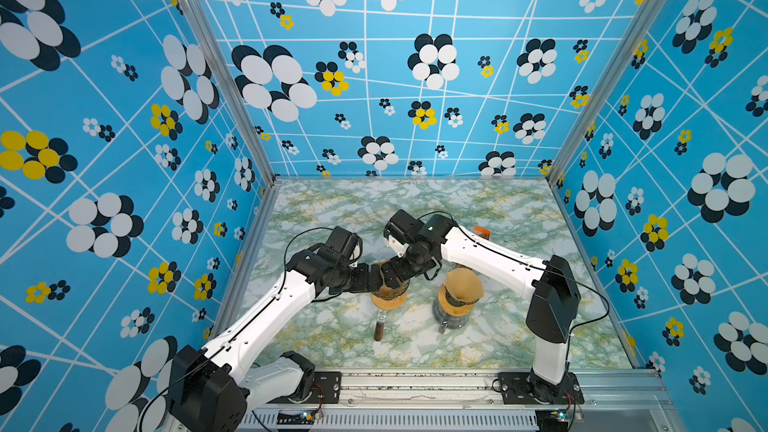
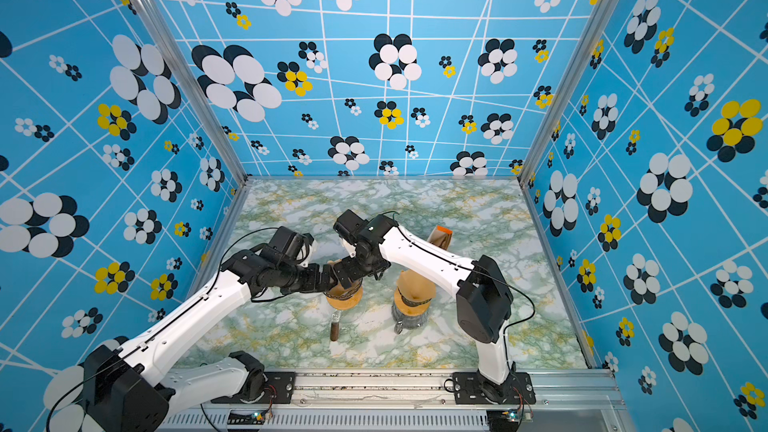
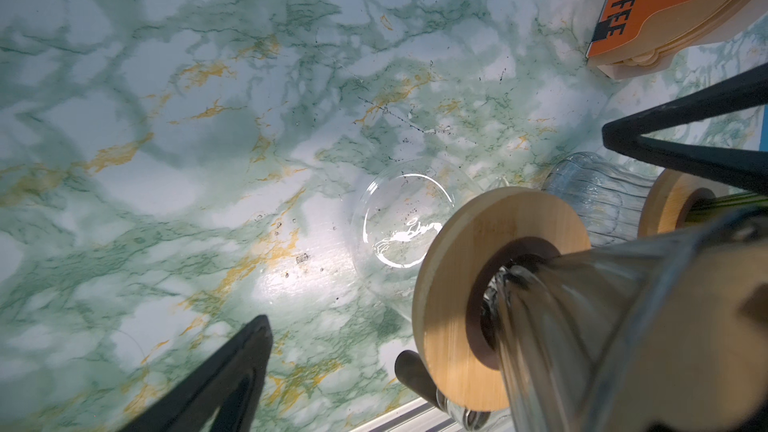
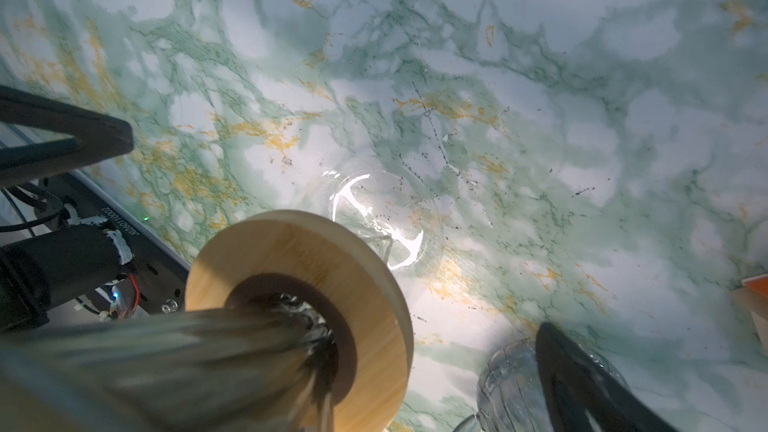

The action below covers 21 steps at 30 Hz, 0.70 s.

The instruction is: Place the coffee filter in the dripper

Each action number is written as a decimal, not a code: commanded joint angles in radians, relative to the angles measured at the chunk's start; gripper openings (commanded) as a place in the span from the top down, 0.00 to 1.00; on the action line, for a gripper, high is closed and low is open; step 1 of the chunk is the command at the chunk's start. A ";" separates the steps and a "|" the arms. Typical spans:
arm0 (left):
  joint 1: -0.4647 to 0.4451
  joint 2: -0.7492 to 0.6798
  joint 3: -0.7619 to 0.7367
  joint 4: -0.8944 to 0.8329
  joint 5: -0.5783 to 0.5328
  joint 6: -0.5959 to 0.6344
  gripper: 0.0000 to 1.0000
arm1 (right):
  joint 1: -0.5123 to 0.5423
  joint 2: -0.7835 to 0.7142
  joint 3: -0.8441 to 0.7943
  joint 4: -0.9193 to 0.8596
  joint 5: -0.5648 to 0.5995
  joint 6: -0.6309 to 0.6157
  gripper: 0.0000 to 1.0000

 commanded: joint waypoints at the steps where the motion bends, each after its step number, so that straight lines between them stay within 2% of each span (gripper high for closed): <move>1: 0.009 -0.019 0.015 0.007 0.013 -0.004 0.01 | 0.004 0.024 -0.017 -0.019 0.024 0.006 0.02; 6: 0.015 -0.012 0.027 0.016 0.017 -0.008 0.01 | 0.014 0.035 -0.019 -0.030 0.062 -0.002 0.02; 21: 0.022 0.001 0.006 0.024 0.002 -0.002 0.01 | 0.022 0.057 0.005 -0.065 0.065 -0.042 0.02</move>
